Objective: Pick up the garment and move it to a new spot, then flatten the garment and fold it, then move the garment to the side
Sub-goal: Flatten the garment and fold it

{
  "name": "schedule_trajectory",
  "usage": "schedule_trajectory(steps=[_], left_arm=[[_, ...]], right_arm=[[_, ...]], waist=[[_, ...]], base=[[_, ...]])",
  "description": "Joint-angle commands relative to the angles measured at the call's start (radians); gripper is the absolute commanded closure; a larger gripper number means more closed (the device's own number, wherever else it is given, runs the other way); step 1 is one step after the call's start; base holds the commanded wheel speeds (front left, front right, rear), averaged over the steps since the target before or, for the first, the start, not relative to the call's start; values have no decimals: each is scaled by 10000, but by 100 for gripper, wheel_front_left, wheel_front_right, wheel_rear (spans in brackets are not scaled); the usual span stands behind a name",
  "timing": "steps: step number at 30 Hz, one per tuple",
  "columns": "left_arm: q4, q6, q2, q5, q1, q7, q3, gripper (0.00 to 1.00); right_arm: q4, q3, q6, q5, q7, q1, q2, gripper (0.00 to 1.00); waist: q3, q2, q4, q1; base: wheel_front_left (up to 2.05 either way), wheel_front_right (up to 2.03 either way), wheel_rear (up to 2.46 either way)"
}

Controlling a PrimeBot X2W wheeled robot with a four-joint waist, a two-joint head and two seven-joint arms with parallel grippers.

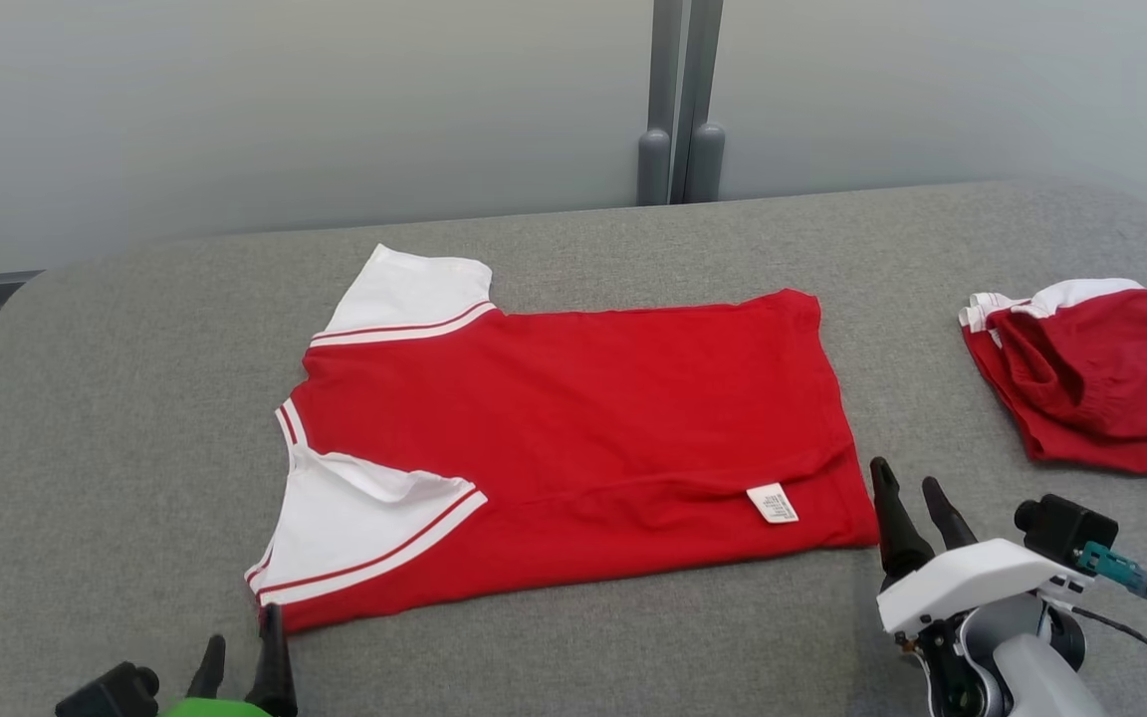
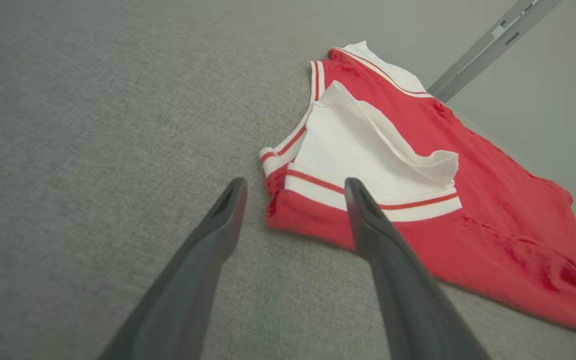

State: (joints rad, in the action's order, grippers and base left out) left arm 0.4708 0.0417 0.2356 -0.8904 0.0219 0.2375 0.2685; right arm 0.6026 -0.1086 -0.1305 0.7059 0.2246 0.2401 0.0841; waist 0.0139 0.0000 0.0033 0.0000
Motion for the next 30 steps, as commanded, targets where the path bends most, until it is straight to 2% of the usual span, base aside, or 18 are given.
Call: schedule_trajectory(steps=[1,11,22,24,25,26,27,28,30], left_arm=[[-209,160,-66,-238,-280,-155,-85,0],[-569,301,-335,-1166,-418,-1145,-319,0],[401,-365,-623,-2046,462,-1219,-795,0],[688,-508,-620,-2108,648,-1098,-876,19],[812,-579,-650,-2150,737,-1021,-914,52],[930,-655,-672,-2129,816,-931,-942,63],[1028,-754,-689,-2096,883,-817,-956,84],[1083,-855,-722,-2111,948,-711,-977,100],[1119,-1035,-763,-2127,1007,-525,-1009,100]], right_arm=[[-234,163,-2,-211,-144,-275,-51,0],[-1385,802,-3,-805,-919,-746,-294,0],[-2130,950,-3,-719,-1306,-900,-328,0],[-2171,948,-3,-712,-1335,-875,-327,0],[-2181,956,-3,-701,-1329,-872,-329,0],[-2180,966,-3,-691,-1343,-876,-328,0],[-2164,968,-3,-660,-1361,-891,-328,0],[-2148,966,-3,-606,-1416,-913,-328,0],[-2082,931,-3,-526,-1482,-976,-330,0]], waist=[[-19,0,-13,0],[-252,0,-230,0],[-666,0,-635,0],[-720,0,-706,0],[-739,0,-726,0],[-755,0,-744,0],[-766,0,-755,0],[-773,0,-757,0],[-775,0,-735,0]], base=[[0,0,0],[0,0,0],[0,0,0],[0,0,0],[0,0,0],[0,0,0],[0,0,0],[0,0,0],[0,0,0]])
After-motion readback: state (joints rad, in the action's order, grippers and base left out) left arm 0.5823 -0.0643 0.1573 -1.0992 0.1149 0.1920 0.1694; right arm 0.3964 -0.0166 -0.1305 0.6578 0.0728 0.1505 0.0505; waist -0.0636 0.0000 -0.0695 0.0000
